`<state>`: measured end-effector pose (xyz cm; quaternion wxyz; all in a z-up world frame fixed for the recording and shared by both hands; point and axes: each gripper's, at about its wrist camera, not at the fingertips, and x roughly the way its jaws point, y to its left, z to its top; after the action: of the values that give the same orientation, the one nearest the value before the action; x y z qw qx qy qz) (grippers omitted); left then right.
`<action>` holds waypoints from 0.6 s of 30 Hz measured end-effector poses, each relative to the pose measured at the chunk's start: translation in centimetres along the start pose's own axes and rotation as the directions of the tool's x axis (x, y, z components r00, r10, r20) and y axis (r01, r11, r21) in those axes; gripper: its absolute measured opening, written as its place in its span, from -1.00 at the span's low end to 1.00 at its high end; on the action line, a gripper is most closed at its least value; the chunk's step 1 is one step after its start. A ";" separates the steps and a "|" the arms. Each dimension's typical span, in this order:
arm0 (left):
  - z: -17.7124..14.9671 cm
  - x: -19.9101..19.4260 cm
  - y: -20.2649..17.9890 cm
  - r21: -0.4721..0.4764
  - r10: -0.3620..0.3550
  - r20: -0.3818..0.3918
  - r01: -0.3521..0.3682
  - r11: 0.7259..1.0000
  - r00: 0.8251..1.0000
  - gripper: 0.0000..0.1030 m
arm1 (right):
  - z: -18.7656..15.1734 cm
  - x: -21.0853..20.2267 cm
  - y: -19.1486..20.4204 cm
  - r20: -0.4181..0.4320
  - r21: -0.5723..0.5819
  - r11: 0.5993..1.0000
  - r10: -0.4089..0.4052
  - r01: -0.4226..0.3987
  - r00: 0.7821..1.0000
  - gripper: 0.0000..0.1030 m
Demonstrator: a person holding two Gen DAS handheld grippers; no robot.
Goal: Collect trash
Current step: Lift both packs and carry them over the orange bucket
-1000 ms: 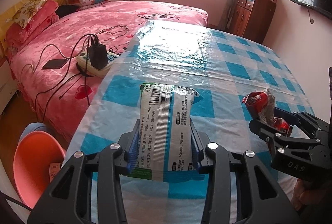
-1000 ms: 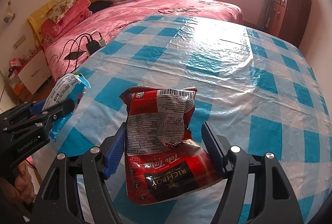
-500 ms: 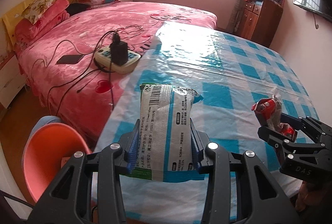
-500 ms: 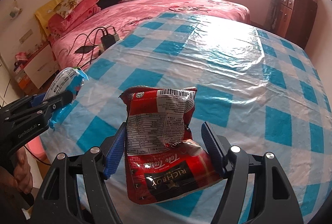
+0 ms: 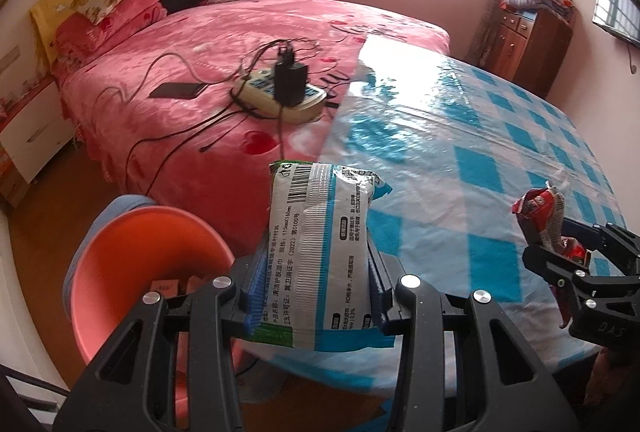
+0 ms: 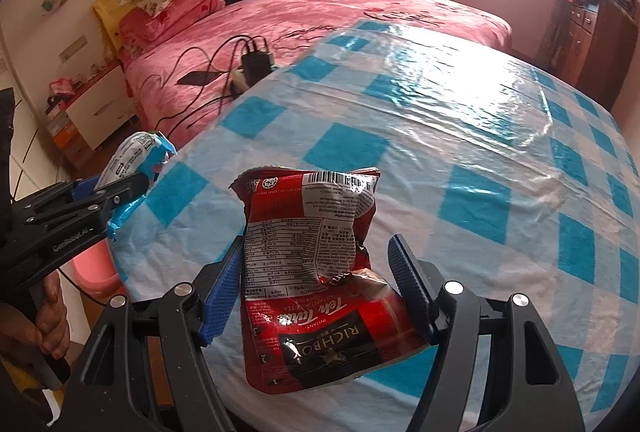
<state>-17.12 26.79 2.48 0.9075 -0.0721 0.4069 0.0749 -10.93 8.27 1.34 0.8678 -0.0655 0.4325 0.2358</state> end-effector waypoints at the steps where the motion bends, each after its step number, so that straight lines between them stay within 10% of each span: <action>1: -0.1 0.0 0.4 -0.004 0.003 -0.002 -0.003 1.000 1.000 -0.17 | 0.0 0.1 0.3 -0.001 -0.005 1.000 0.002 -0.002 1.000 0.38; 18: -2.8 0.7 7.6 -0.110 0.076 -0.058 -0.082 0.991 0.995 -0.17 | 1.5 2.0 7.0 -0.049 -0.120 0.988 0.088 -0.093 0.995 0.38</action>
<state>-20.18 33.70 -0.40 0.8870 -0.1090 0.4289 0.1317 -12.12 15.58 1.32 0.8409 -0.1037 0.4388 0.2993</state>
